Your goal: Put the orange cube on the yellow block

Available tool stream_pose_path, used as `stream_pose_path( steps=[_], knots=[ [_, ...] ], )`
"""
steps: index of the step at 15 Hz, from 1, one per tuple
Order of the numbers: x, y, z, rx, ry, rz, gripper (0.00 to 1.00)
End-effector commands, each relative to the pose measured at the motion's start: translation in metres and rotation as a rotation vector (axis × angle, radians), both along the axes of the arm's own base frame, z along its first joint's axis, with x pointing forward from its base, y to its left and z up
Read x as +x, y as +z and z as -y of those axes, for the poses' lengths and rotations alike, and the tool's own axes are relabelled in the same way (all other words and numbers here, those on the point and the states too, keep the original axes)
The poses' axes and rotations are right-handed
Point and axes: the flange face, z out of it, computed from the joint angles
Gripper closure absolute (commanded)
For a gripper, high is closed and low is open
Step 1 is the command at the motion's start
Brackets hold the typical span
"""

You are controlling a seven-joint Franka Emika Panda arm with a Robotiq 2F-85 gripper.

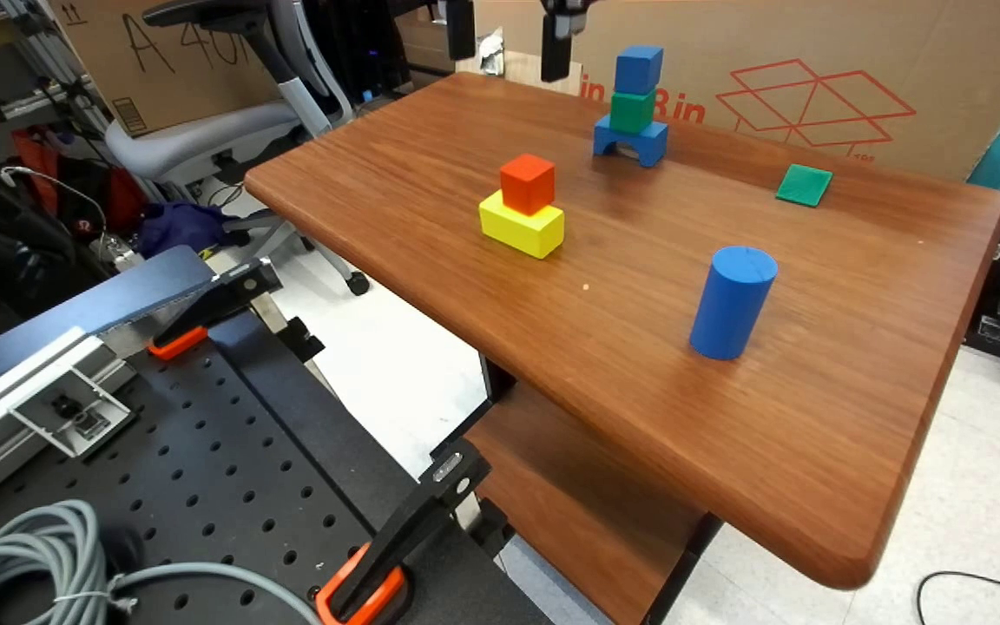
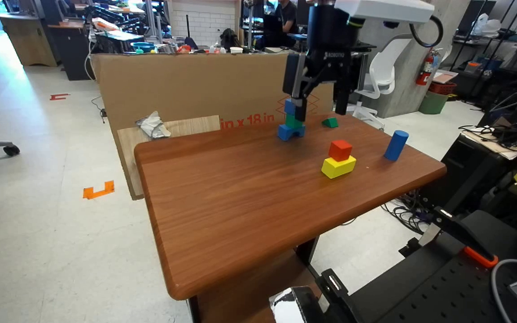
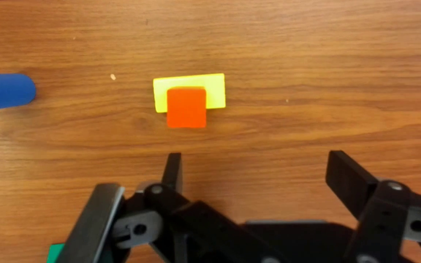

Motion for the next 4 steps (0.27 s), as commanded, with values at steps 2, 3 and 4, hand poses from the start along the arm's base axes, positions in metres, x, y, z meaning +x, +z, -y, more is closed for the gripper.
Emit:
stream_pose_path(
  steps=[2, 3, 4],
  knots=[
    [0.006, 0.018, 0.002, 0.086, -0.088, -0.098, 0.00],
    [0.006, 0.015, 0.007, 0.101, -0.100, -0.161, 0.00],
    [0.008, 0.010, 0.018, 0.107, -0.135, -0.209, 0.00]
  ],
)
